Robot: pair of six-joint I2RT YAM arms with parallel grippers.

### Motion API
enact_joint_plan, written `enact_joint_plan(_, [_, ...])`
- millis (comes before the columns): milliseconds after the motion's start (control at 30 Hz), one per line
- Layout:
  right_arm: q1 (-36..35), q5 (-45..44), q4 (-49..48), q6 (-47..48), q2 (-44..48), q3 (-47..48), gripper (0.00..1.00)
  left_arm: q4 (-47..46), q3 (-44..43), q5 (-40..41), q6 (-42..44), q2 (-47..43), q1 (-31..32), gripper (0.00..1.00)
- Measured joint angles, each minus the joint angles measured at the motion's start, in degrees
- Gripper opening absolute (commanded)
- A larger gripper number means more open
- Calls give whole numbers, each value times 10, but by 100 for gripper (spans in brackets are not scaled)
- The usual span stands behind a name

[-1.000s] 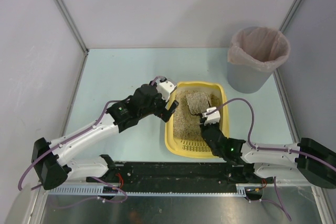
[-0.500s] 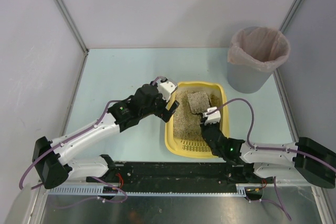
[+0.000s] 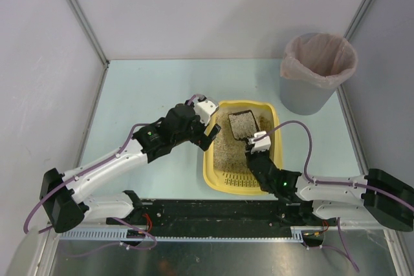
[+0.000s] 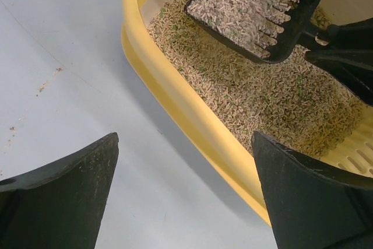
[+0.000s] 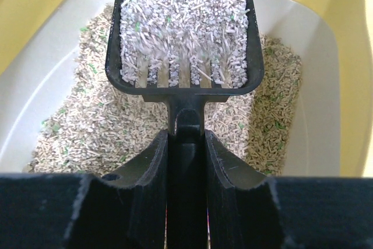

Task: Clean the litter box

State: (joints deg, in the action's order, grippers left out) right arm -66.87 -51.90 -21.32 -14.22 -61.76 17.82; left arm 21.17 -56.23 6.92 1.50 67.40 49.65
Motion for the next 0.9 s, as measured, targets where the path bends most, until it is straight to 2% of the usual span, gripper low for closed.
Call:
enact_joint_plan(433, [-3, -18, 11, -6, 16, 6, 0, 0, 0, 0, 0, 0, 0, 100])
enact_joint_plan(500, [10, 2, 12, -7, 25, 2, 0, 0, 0, 0, 0, 0, 0, 100])
enact_joint_plan(900, [-14, -17, 36, -16, 23, 2, 0, 0, 0, 0, 0, 0, 1, 100])
